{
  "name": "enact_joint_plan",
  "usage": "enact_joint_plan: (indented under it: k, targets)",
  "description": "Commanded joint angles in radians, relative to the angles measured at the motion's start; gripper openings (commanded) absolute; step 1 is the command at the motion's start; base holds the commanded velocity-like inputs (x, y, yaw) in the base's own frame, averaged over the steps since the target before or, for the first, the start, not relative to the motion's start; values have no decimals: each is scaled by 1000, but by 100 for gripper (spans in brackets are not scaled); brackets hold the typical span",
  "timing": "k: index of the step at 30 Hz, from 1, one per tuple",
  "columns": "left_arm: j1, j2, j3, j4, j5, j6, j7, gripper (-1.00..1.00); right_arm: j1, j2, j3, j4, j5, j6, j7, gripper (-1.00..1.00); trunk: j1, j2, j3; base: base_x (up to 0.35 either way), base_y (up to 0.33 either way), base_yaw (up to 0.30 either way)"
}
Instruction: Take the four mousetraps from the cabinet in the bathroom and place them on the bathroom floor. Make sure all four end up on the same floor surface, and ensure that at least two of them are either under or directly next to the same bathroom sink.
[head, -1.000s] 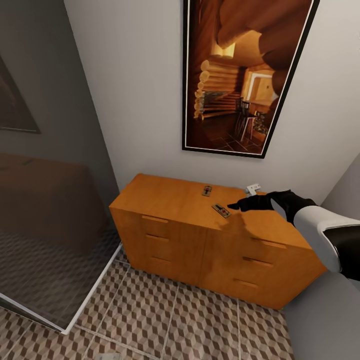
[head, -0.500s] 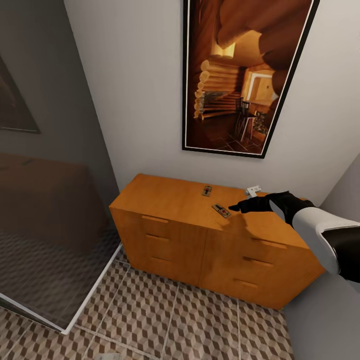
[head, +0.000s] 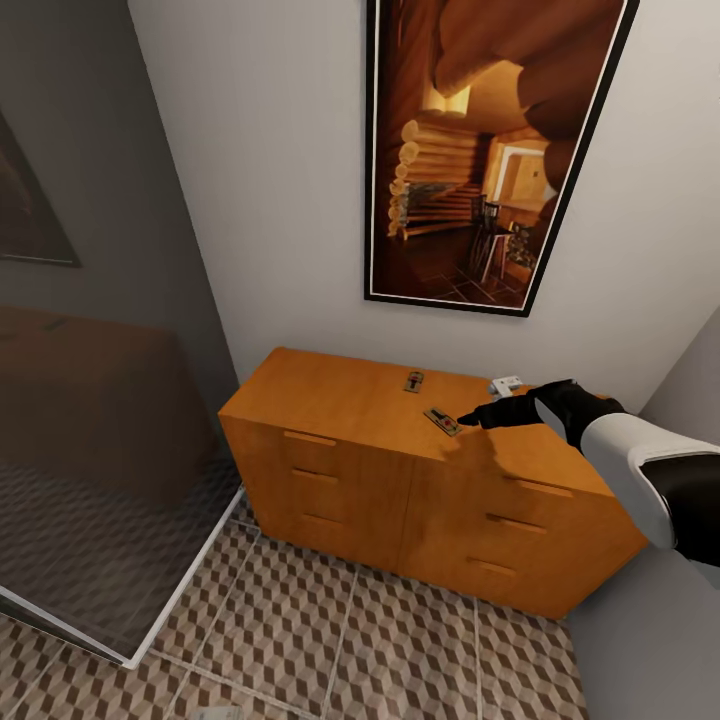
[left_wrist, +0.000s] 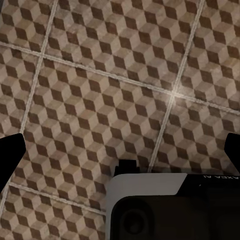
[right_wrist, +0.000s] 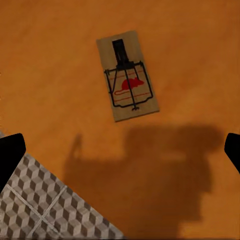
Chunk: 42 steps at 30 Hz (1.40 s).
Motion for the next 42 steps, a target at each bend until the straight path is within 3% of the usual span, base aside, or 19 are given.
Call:
enact_joint_plan:
  k: [1, 13, 28, 42]
  targets:
    - [-2, -1, -8, 4, 4, -6, 1, 100, 0, 1, 1, -3, 3, 14, 4, 100, 1, -2, -2, 0, 0, 0]
    - [-2, -1, -8, 4, 4, -6, 1, 100, 0, 22, 2, -26, 4, 110, -1, 100, 1, -2, -2, 0, 0, 0]
    - [-2, -1, -8, 4, 5, -6, 1, 100, 0, 48, 2, -31, 6, 121, -2, 100, 1, -2, -2, 0, 0, 0]
    - [-2, -1, -9, 4, 5, -6, 1, 100, 0, 53, 3, -31, 6, 120, -3, 100, 1, -2, -2, 0, 0, 0]
